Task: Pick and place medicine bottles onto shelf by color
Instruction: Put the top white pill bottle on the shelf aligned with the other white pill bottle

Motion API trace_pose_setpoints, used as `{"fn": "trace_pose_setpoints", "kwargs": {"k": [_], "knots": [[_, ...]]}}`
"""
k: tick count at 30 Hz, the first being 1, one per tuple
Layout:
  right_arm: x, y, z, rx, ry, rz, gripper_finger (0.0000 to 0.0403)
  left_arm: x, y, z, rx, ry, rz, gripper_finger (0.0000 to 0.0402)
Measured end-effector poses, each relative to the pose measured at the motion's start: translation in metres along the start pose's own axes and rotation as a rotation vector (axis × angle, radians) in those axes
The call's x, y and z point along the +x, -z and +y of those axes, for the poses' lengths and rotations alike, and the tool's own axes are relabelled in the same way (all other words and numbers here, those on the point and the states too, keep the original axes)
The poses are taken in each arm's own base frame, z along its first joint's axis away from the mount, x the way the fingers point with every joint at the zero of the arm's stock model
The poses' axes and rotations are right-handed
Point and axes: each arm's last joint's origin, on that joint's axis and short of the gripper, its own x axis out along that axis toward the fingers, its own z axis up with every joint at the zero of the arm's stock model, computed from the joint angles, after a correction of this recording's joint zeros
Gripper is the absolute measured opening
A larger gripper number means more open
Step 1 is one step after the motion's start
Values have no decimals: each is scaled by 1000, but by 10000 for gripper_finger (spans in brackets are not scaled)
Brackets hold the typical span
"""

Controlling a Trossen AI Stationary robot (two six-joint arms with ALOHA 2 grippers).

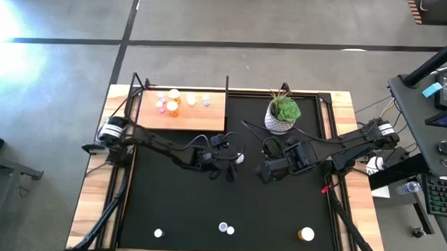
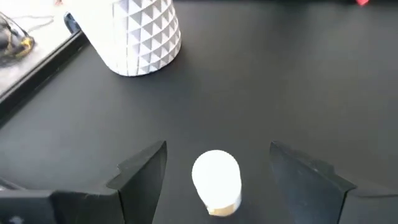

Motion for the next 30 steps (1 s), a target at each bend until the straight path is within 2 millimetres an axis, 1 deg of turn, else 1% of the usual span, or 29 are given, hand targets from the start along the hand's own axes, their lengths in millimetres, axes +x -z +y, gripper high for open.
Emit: {"fn": "trace_pose_setpoints", "kwargs": {"k": [5, 11, 15, 17, 21, 27, 30], "knots": [[0, 0, 0, -1, 2, 1, 222, 12, 9, -3, 18, -37, 9, 267], [0, 0, 0, -7, 3, 2, 222, 21, 20, -2, 29, -48, 42, 267], [0, 0, 0, -9, 3, 2, 222, 28, 28, -2, -39, -52, 67, 266], [0, 0, 0, -10, 3, 2, 222, 30, 30, -3, -70, -49, 70, 259], [0, 0, 0, -11, 3, 2, 222, 31, 32, -3, -81, -36, 82, 225], [1, 0, 0, -13, 4, 2, 221, 30, 31, -3, -84, -31, 78, 151], [1, 0, 0, -14, 4, 2, 221, 29, 30, -3, -90, -13, 78, 120]]}}
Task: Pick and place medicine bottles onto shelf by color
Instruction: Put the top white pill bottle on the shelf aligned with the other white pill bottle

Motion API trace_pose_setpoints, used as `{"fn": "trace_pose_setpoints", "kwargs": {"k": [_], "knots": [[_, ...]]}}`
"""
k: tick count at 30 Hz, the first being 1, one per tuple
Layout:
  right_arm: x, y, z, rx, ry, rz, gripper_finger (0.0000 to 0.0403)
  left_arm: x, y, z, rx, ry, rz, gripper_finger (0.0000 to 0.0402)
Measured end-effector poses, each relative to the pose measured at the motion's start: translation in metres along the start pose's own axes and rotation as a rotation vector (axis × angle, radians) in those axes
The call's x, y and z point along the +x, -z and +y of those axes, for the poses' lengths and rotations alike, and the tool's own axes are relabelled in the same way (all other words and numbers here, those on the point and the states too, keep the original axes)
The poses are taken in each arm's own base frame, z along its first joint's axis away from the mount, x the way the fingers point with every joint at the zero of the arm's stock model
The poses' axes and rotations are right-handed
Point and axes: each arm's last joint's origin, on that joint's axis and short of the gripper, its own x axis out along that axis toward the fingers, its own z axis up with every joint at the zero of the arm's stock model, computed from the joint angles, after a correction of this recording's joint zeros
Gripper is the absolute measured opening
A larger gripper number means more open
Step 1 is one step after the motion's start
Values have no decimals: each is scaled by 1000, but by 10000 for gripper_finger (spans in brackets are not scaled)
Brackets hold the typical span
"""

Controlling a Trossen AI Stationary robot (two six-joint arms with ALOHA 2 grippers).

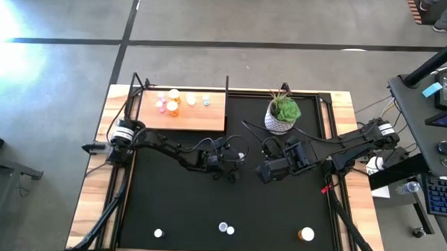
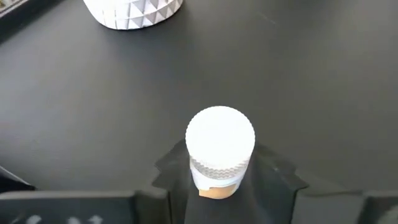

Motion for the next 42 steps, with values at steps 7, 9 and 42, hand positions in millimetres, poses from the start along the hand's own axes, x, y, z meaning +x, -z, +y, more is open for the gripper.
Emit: {"fn": "trace_pose_setpoints", "kwargs": {"k": [7, 9, 42], "knots": [[0, 0, 0, 1, 0, 0, 221, -17, -17, 2, -18, 59, -13, 121], [0, 0, 0, 1, 1, 1, 221, -30, -25, 6, -26, 59, 7, 131], [1, 2, -4, -34, 42, 12, 221, -102, 21, 139, -581, -587, -38, 125]]}}
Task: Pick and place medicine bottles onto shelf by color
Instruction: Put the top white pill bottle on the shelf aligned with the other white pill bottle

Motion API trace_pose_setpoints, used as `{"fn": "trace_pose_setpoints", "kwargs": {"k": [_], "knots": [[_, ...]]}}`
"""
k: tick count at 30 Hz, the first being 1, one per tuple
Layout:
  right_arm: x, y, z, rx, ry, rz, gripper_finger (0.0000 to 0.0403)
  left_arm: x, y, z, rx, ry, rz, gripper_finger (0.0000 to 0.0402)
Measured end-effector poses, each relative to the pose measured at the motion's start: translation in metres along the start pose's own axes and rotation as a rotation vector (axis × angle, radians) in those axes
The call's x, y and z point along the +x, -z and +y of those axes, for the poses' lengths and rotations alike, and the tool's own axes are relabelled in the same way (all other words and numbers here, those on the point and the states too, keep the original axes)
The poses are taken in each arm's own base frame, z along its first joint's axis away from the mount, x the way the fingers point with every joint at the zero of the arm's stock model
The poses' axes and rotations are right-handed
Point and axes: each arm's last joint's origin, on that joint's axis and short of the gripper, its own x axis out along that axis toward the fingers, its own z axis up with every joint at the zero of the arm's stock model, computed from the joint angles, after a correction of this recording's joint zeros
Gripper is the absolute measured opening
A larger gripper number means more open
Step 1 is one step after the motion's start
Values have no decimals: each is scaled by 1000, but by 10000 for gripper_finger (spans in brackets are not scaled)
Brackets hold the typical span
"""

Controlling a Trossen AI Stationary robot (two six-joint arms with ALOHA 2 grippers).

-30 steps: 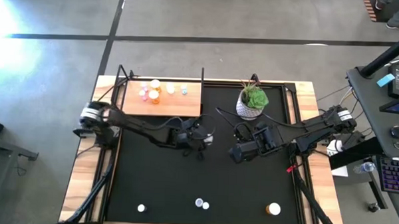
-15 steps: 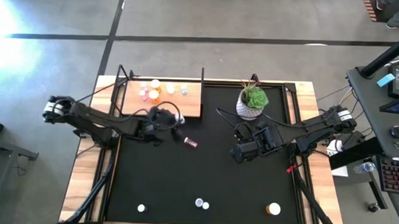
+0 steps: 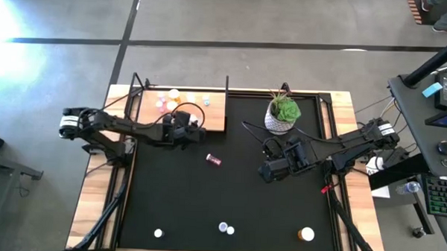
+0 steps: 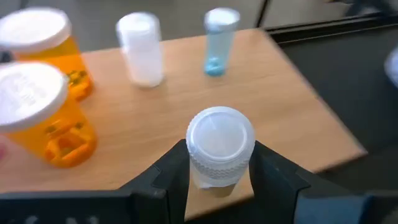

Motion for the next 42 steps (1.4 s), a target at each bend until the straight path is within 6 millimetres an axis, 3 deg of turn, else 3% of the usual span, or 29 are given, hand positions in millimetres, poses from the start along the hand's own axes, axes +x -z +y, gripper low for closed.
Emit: {"fn": "trace_pose_setpoints", "kwargs": {"k": [19, 42], "knots": [[0, 0, 0, 20, 0, 0, 221, 41, -9, 20, -42, -179, -8, 125], [0, 0, 0, 30, -1, 1, 221, 48, -11, 19, 23, -182, -25, 125]]}}
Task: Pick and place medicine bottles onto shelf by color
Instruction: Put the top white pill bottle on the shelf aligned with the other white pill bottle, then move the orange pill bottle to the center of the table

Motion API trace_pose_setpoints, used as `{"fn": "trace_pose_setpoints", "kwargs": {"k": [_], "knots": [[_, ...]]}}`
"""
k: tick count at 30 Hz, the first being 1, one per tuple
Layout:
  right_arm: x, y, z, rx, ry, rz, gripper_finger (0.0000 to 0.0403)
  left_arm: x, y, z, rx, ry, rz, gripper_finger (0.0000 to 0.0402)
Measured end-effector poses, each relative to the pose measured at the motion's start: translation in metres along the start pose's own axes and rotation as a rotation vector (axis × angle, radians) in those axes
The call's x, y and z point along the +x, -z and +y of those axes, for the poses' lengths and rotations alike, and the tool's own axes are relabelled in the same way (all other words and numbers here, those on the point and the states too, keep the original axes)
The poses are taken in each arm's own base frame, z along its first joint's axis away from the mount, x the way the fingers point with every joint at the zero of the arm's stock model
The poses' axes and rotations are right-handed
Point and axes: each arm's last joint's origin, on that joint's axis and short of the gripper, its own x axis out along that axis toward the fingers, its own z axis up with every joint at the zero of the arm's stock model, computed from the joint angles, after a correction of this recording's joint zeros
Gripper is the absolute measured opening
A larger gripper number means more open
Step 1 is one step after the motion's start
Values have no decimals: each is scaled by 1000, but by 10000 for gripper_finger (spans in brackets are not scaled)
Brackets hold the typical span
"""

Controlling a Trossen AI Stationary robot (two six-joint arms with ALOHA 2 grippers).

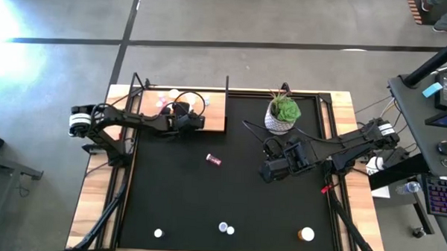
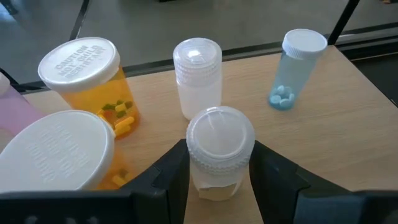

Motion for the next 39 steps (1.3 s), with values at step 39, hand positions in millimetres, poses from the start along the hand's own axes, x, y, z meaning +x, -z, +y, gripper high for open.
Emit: {"fn": "trace_pose_setpoints", "kwargs": {"k": [39], "knots": [[-43, 12, 14, -29, -258, 176, 221, -59, -59, 19, -179, 324, -20, 221]]}}
